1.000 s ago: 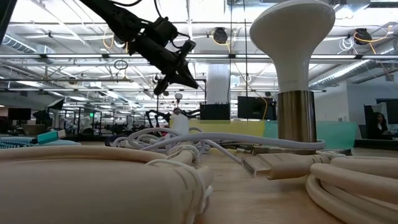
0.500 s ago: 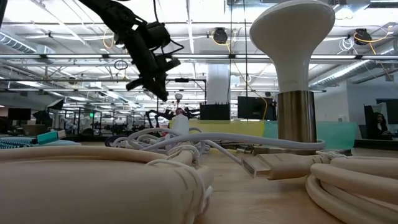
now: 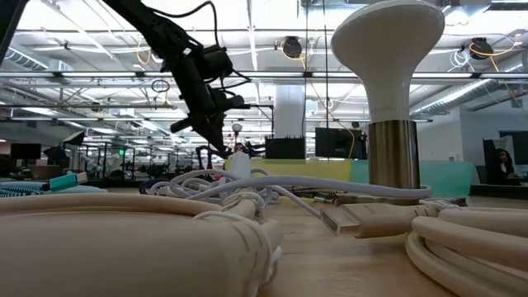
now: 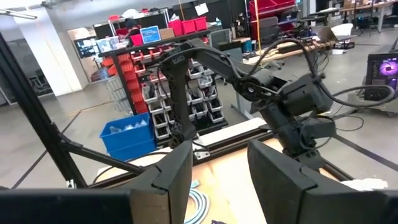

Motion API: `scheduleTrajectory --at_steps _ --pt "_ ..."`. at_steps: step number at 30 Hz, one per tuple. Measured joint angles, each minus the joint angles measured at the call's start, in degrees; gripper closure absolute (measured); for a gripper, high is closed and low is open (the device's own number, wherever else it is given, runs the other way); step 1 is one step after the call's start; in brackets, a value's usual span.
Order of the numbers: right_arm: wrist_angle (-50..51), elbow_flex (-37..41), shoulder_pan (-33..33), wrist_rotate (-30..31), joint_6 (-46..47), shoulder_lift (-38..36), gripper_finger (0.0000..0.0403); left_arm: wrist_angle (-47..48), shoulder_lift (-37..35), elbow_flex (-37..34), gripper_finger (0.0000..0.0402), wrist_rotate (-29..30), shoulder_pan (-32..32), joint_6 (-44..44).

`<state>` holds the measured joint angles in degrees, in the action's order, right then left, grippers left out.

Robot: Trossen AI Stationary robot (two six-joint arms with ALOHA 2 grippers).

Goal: Pick & Place USB Port
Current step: Put the white HDMI cable into the yellow bin

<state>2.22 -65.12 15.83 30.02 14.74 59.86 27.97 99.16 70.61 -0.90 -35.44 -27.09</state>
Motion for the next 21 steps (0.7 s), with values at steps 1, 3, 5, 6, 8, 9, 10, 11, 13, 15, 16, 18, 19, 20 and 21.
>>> scheduleTrajectory --at_steps 1,3,5,6,8,9,10,11,13,15,16,18,19,20,21 --pt "0.0 0.0 0.1 0.0 0.0 0.0 0.0257 -0.6 0.3 0.0 0.0401 -0.5 0.0 -0.1" --pt "0.3 0.0 0.1 0.0 0.2 0.0 0.0257 -1.2 0.9 0.0 0.0401 -0.6 0.0 -0.4" --pt "0.8 0.0 0.1 0.1 0.7 0.0 0.0257 -1.9 1.7 0.0 0.0401 -1.2 0.1 -0.4" --pt "1.1 0.0 0.1 0.1 0.9 0.0 0.0257 -2.9 2.0 0.0 0.0401 -1.7 0.2 -0.4" --pt "1.3 0.0 0.1 0.1 1.0 0.0 0.0257 -3.7 2.0 0.0 0.0401 -2.4 0.2 -0.7" --pt "1.3 0.0 0.1 0.1 1.1 0.0 0.0257 -4.2 1.9 0.0 0.0401 -2.5 0.2 -1.0" --pt "1.3 0.0 0.1 0.1 1.2 0.0 0.0257 -5.0 1.9 0.0 0.0401 -2.4 0.2 -1.2" --pt "1.3 0.0 0.1 0.1 1.3 0.0 0.0257 -5.3 1.9 0.0 0.0401 -2.3 0.2 -1.4" --pt "1.3 0.0 0.1 0.1 1.3 0.0 0.0257 -5.8 1.9 0.0 0.0401 -2.4 0.0 -1.5" --pt "1.3 0.0 0.1 0.1 1.3 0.0 0.0257 -5.6 1.9 0.0 0.0401 -2.3 -0.2 -1.5" --pt "1.3 0.0 0.1 0.1 1.3 0.0 0.0257 -5.5 2.1 0.0 0.0401 -2.2 -0.3 -1.4" --pt "1.3 0.0 0.1 0.1 1.3 0.0 0.0257 -5.7 2.8 0.0 0.0401 -2.2 -0.4 -1.3" --pt "1.3 0.0 0.1 0.1 1.3 0.0 0.0257 -5.4 3.2 0.0 0.0401 -2.6 -0.6 -1.3" --pt "1.3 0.0 0.1 0.1 1.3 0.0 0.0257 -5.6 3.7 0.0 0.0401 -2.9 -0.7 -1.3" --pt "1.3 0.0 0.1 0.2 1.3 0.0 0.0257 -6.0 4.2 0.0 0.0401 -3.3 -0.7 -1.3"
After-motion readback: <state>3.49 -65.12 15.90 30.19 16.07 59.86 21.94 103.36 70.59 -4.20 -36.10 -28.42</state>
